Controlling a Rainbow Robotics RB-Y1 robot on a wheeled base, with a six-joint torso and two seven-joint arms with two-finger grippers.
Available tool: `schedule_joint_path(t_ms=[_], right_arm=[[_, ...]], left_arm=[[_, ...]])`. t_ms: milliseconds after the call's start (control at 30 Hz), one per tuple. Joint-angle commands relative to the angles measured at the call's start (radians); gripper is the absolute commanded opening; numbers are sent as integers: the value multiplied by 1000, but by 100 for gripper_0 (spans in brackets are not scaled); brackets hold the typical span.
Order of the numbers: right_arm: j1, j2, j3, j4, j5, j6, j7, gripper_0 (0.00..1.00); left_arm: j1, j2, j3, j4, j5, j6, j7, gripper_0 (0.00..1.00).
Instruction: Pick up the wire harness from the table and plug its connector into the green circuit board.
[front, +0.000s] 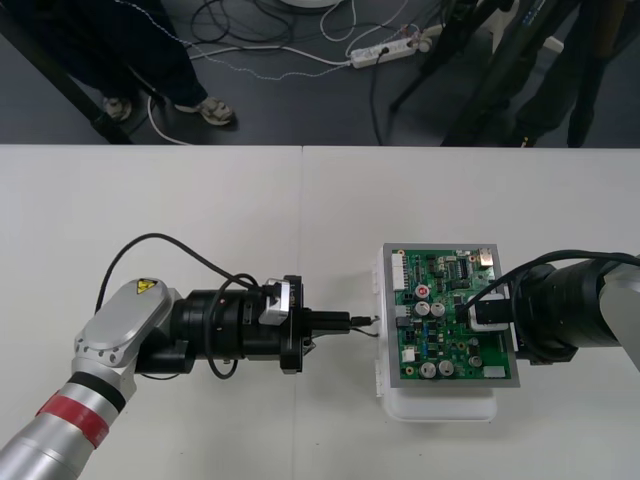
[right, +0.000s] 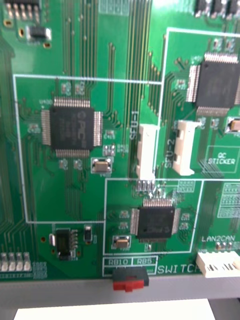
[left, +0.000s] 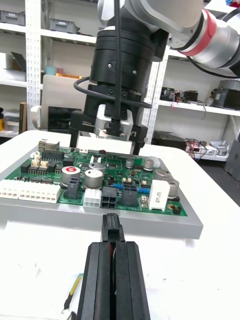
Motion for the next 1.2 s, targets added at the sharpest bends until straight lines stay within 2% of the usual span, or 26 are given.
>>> schedule_joint_path(t_ms=[33,633,1200], right_arm=[[-25,20,16,-6,-10,-5,17,100],[-23,39,16,-6,11,-5,22,100],[-13,41,16,-5,25,-5,-15,100]], left_arm=[[-42,-37,-33,-6,11,66,-50,0],[-60,-48,-89,-6,13,131,-47,0],[-69,-62,-105,-6,13,134,-51,0]])
